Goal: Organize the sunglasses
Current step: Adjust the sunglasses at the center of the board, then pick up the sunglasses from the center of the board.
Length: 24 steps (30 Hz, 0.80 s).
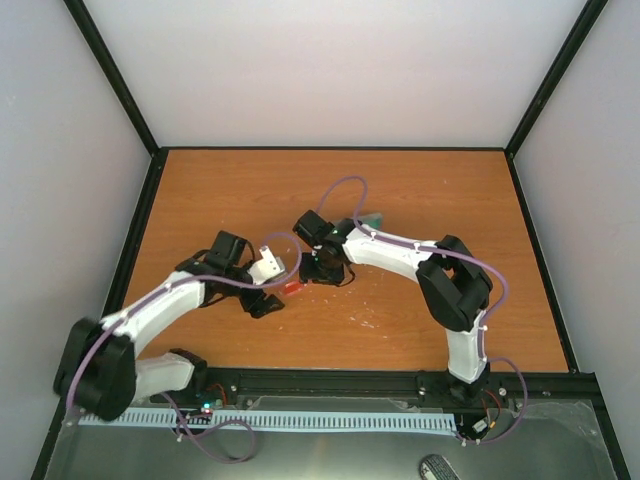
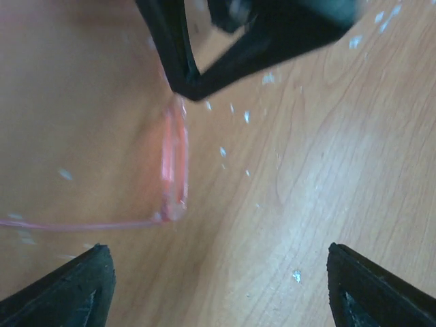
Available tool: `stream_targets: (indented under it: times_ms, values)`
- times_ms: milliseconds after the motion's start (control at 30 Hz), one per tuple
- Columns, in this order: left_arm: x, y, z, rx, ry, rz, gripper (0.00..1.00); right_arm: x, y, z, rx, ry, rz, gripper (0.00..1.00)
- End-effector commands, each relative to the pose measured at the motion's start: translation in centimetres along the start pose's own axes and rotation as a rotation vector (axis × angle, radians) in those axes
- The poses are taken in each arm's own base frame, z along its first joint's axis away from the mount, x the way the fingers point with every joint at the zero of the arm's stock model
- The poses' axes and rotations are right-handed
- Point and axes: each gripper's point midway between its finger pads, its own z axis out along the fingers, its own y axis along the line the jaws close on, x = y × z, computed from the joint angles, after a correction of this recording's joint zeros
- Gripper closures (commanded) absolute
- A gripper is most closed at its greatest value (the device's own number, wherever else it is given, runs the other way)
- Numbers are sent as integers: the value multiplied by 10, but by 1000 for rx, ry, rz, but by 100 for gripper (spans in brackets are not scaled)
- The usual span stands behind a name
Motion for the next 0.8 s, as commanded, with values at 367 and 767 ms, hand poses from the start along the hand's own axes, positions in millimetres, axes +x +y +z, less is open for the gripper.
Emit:
stream_targets:
  times_ms: [367, 767]
  values:
    - [-39, 39, -84, -378, -261, 145, 37, -23, 15, -1, -28, 4, 273, 42]
    - [-27, 68, -101, -490, -290, 100, 36, -5, 9, 6, -15, 75, 379, 41]
